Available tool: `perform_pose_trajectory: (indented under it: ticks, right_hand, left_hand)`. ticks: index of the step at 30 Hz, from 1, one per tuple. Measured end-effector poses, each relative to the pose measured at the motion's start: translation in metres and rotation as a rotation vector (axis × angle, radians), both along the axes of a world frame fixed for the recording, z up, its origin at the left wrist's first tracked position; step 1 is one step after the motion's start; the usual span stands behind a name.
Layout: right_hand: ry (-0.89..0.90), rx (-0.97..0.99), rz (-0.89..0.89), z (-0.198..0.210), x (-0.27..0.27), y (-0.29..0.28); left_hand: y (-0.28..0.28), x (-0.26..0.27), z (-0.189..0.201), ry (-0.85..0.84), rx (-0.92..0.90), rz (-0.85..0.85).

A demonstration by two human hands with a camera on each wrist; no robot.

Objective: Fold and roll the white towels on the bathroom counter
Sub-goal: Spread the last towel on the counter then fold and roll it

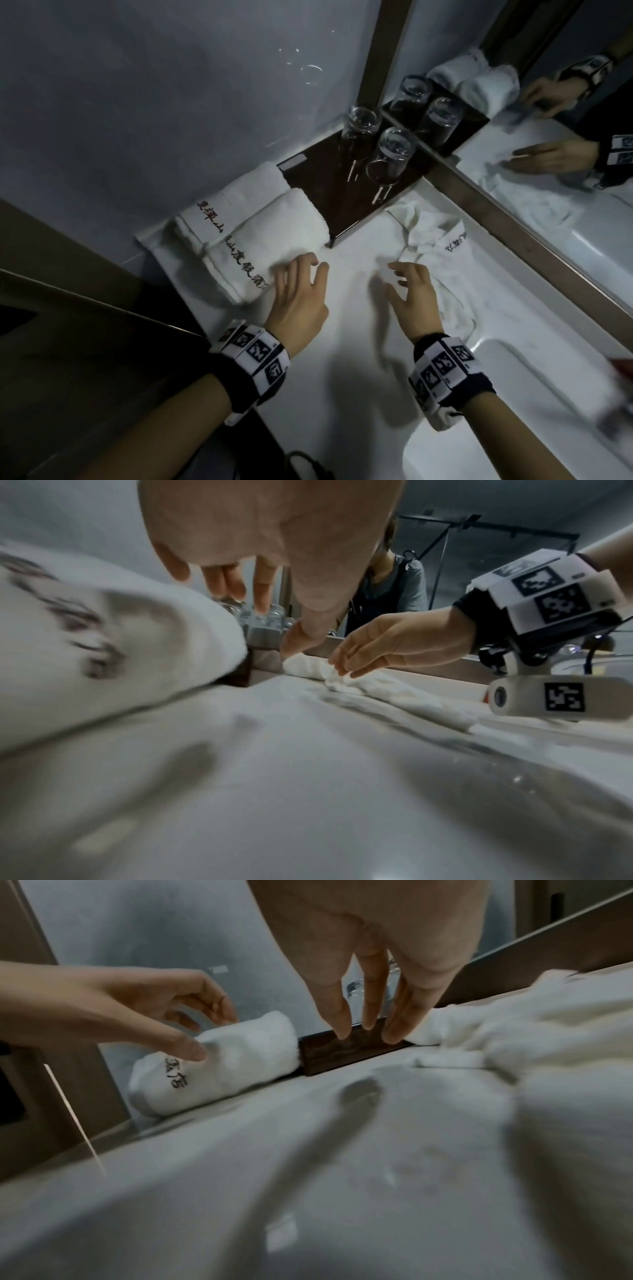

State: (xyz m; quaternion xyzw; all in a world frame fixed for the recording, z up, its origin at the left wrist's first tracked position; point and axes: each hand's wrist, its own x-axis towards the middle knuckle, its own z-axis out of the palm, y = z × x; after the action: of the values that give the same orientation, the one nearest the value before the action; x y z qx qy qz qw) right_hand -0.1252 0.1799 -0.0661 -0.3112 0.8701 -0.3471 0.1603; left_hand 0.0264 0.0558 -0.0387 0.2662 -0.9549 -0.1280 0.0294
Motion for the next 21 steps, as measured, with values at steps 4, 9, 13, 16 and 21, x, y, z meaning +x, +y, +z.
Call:
perform_pose_trajectory:
  ticks: [4, 9, 13, 16, 21]
  right_hand:
    - [0.107, 0.027, -0.088, -0.007, -0.024, 0.027]
    - [0.204, 0.177, -0.185, -0.023, -0.036, 0.040]
    - [0.132, 0.286, -0.228, -0.028, -0.042, 0.040]
    - [0.194, 0.311, -0.206, -0.025, -0.049, 0.038]
    - [0.061, 0.097, -0.176, -0.016, -0.044, 0.041]
  left_hand:
    - [0.032, -0.033, -0.017, -0.034, 0.240, -0.209]
    - [0.046, -0.076, -0.030, -0.148, 0.301, -0.426]
    - [0.045, -0.104, -0.036, -0.184, 0.315, -0.424]
    - [0.047, -0.111, -0.040, -0.179, 0.358, -0.362]
    - [0.051, -0.096, -0.046, -0.123, 0.259, -0.377]
